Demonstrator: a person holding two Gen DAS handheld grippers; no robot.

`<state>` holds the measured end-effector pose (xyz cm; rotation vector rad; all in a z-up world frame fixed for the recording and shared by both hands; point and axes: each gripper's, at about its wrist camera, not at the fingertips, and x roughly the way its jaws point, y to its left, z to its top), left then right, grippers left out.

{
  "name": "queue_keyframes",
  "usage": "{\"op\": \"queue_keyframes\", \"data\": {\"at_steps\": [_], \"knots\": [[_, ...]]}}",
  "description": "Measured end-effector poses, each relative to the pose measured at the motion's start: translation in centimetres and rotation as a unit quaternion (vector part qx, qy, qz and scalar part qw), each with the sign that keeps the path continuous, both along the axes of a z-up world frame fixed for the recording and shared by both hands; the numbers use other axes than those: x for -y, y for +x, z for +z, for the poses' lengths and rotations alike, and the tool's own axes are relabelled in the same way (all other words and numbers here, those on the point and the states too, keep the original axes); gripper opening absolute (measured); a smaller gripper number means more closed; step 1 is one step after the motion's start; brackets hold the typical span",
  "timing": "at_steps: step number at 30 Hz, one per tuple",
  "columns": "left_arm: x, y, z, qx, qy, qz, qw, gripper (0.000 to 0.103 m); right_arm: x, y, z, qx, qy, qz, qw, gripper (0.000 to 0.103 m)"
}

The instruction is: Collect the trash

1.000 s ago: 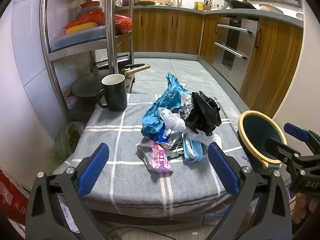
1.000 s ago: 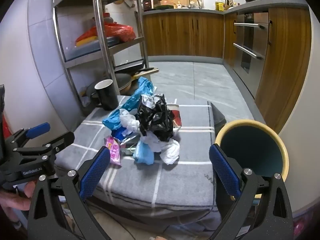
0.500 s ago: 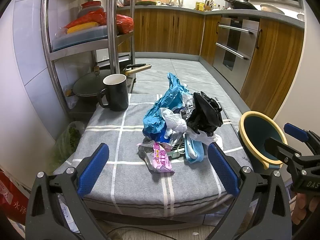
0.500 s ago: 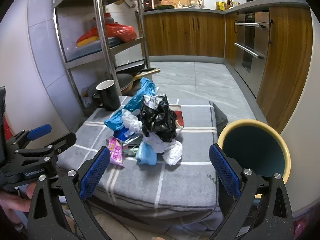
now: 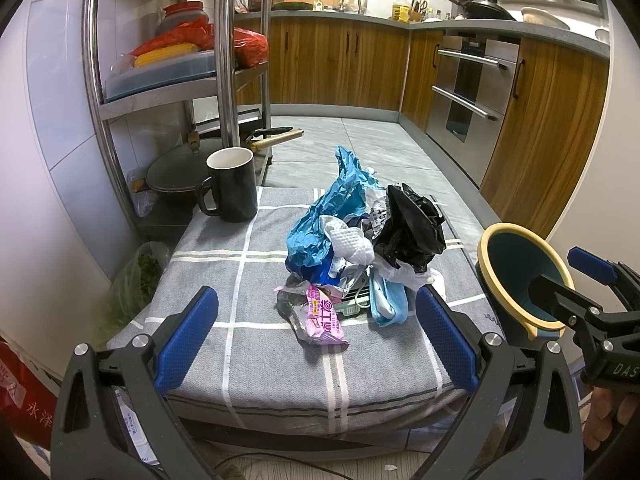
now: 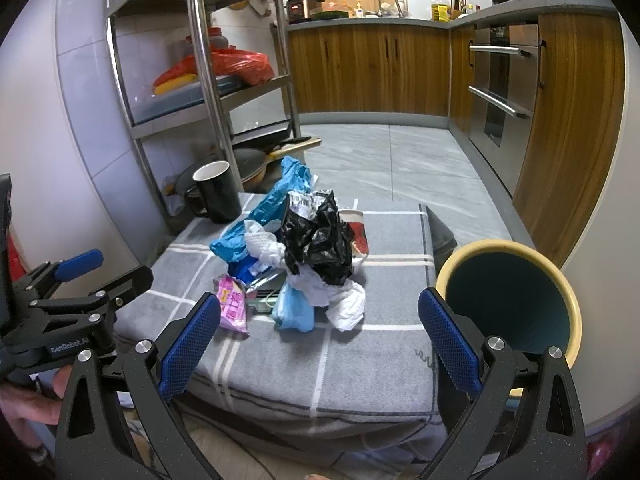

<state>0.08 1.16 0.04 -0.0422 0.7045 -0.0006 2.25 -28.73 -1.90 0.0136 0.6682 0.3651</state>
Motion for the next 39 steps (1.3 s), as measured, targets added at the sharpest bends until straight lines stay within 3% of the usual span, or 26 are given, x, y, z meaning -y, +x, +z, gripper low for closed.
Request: {"op": "queue_keyframes", "data": {"at_steps": [39], "knots": [[-0.67,-0.21,-0.37,-0.002,0.002,0.006,1.0000,0.097,-0.12,-0.03,-0.01,0.001,0.001,0.000,1.000,0.098]]}}
